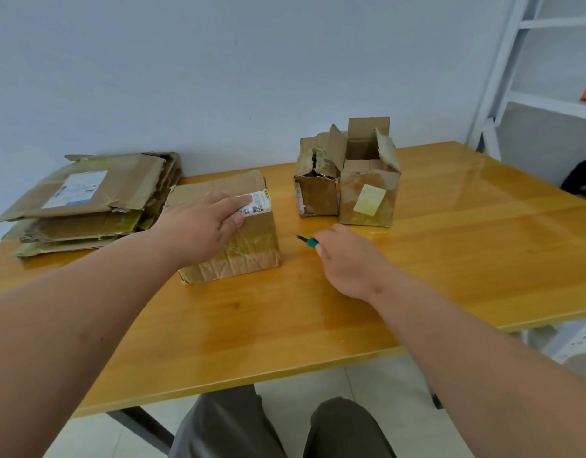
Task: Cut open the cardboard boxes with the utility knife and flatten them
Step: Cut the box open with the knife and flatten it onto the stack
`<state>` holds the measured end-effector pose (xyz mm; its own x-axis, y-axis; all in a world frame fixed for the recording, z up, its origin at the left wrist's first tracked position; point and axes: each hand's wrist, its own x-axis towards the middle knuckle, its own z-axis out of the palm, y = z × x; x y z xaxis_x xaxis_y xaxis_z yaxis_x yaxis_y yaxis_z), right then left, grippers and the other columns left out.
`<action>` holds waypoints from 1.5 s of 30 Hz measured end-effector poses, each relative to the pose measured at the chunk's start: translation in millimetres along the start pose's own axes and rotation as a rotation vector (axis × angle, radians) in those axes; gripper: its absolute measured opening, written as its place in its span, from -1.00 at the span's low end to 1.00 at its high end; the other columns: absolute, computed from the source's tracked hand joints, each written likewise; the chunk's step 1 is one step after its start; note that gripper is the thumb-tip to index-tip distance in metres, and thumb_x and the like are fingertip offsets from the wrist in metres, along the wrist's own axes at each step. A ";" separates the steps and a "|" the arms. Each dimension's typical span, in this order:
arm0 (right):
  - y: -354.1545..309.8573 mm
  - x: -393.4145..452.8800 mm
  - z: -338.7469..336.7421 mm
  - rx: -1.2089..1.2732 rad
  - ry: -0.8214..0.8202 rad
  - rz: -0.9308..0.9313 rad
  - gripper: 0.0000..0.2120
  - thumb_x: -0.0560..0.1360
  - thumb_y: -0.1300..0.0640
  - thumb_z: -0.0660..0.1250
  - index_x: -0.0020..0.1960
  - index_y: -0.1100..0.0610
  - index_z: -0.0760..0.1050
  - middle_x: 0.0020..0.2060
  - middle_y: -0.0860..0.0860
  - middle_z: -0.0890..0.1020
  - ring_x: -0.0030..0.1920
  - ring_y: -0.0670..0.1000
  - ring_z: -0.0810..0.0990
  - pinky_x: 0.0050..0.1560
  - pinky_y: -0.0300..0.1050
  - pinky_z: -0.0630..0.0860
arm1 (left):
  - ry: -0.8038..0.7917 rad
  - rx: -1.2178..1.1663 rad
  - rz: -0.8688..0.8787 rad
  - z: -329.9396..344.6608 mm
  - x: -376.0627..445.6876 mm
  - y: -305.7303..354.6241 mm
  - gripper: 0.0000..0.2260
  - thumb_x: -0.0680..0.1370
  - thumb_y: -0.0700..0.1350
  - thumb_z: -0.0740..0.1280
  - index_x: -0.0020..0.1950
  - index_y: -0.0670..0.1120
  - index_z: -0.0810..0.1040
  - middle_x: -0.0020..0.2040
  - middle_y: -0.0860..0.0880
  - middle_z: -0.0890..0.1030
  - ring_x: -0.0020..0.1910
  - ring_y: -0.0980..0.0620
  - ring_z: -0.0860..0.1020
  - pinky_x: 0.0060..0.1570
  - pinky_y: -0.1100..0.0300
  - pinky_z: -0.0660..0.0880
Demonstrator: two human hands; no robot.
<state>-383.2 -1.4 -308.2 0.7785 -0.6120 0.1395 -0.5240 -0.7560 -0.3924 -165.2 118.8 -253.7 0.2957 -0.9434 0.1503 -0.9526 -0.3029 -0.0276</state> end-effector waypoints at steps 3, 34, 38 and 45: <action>-11.6 -0.5 -2.5 0.067 0.045 -0.042 -0.80 0.66 0.23 0.04 0.05 0.15 0.45 -0.12 0.04 0.48 -0.09 0.08 0.49 -0.06 0.03 0.48 | 0.009 -0.012 -0.014 1.1 0.6 -1.3 -0.57 0.63 0.20 -0.07 0.52 0.29 0.11 0.52 0.18 0.22 0.39 -0.02 0.35 0.21 -0.02 0.39; -5.9 3.1 25.0 -0.239 0.016 -0.263 -0.82 0.57 0.14 0.19 -0.21 0.00 0.33 -0.32 -0.10 0.43 -0.37 -0.09 0.42 -0.43 -0.20 0.26 | 0.013 -0.018 -0.048 1.5 1.0 1.8 -0.58 0.62 0.22 -0.08 0.50 0.33 0.13 0.51 0.20 0.23 0.37 -0.02 0.37 0.15 -0.01 0.39; -10.2 7.1 30.4 -0.217 0.093 -0.270 -0.84 0.56 0.11 0.19 -0.20 -0.02 0.34 -0.34 -0.10 0.43 -0.37 -0.08 0.44 -0.43 -0.18 0.27 | 0.013 -0.027 -0.046 1.1 0.1 1.9 -0.57 0.61 0.23 -0.09 0.50 0.33 0.12 0.51 0.19 0.23 0.38 -0.02 0.36 0.18 -0.03 0.39; 7.0 17.0 8.7 -0.013 0.239 -0.138 -0.83 0.63 0.07 0.16 -0.14 0.02 0.37 -0.32 -0.13 0.42 -0.37 -0.15 0.40 -0.41 -0.22 0.23 | 0.023 -0.016 -0.040 3.1 1.1 -0.6 -0.56 0.60 0.25 -0.10 0.49 0.35 0.11 0.50 0.21 0.23 0.36 -0.01 0.37 0.12 0.01 0.40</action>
<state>-370.7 -15.1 -316.5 0.7398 -0.5396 0.4019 -0.4245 -0.8378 -0.3434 -164.1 117.5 -256.6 0.3320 -0.9271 0.1738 -0.9411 -0.3380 -0.0053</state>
